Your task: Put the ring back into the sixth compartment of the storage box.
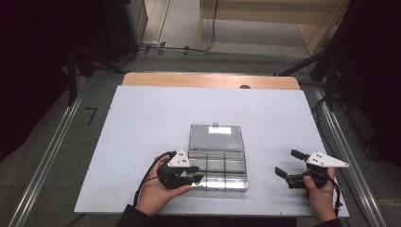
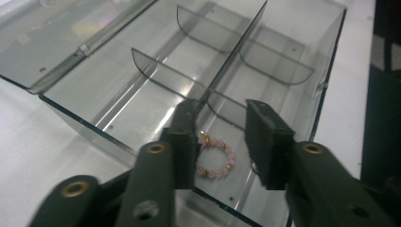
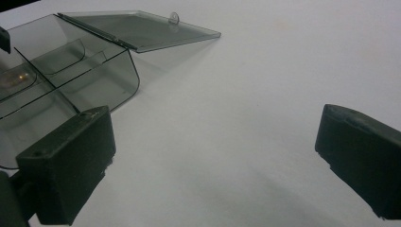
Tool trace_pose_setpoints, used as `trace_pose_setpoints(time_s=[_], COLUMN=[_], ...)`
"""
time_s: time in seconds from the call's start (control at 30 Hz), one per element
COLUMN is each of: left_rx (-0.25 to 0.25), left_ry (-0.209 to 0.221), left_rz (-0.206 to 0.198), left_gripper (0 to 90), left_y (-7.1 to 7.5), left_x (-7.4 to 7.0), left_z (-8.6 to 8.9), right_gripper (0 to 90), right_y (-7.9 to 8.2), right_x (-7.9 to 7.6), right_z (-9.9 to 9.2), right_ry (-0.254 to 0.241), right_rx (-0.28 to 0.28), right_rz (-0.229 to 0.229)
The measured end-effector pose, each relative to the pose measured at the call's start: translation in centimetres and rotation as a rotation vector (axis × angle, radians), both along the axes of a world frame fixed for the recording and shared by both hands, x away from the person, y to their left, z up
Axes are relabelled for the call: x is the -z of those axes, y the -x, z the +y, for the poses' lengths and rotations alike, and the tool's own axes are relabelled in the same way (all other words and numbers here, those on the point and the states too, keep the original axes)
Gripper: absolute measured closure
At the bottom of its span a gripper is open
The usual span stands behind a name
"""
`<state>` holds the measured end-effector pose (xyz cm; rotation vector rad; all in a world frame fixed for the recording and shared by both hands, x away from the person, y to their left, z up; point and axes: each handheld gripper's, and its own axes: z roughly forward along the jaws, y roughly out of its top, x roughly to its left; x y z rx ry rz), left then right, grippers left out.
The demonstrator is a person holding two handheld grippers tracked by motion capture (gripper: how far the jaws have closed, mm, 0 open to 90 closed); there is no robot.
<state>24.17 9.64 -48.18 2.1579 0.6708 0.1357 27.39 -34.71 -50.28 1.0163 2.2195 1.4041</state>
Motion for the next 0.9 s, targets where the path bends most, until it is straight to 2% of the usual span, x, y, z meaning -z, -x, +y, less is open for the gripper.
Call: trace_pose_setpoints(time_s=[0.1, 0.2, 0.37, 0.5, 0.77, 0.9], left_rx=[0.009, 0.011, -0.008, -0.015, -0.033, -0.032], left_ry=[0.040, 0.062, 0.081, 0.107, 0.164, 0.184], left_rz=[0.000, -0.006, -0.019, -0.013, -0.008, -0.012], left_gripper=[54.1, 47.1, 25.6, 15.0, 2.3, 0.0], left_y=[0.1, 0.1, 0.1, -0.1, -0.4, -0.5], left_x=[-0.2, -0.4, -0.6, -0.8, -1.2, -1.3], left_z=[0.2, 0.2, 0.0, 0.1, 0.8, 1.1], right_gripper=[0.0, 0.0, 0.0, 0.0, 0.0, 0.0], right_y=[0.0, 0.0, 0.0, 0.1, 0.1, 0.1], right_x=[0.0, 0.0, 0.0, 0.0, 0.0, 0.0], right_z=[0.0, 0.0, 0.0, 0.0, 0.1, 0.1], right_ry=[0.000, 0.001, -0.003, -0.002, 0.001, -0.001], right_rx=[0.000, 0.000, 0.000, -0.001, -0.002, -0.004], right_rz=[0.000, -0.001, 0.000, -0.002, -0.005, -0.005])
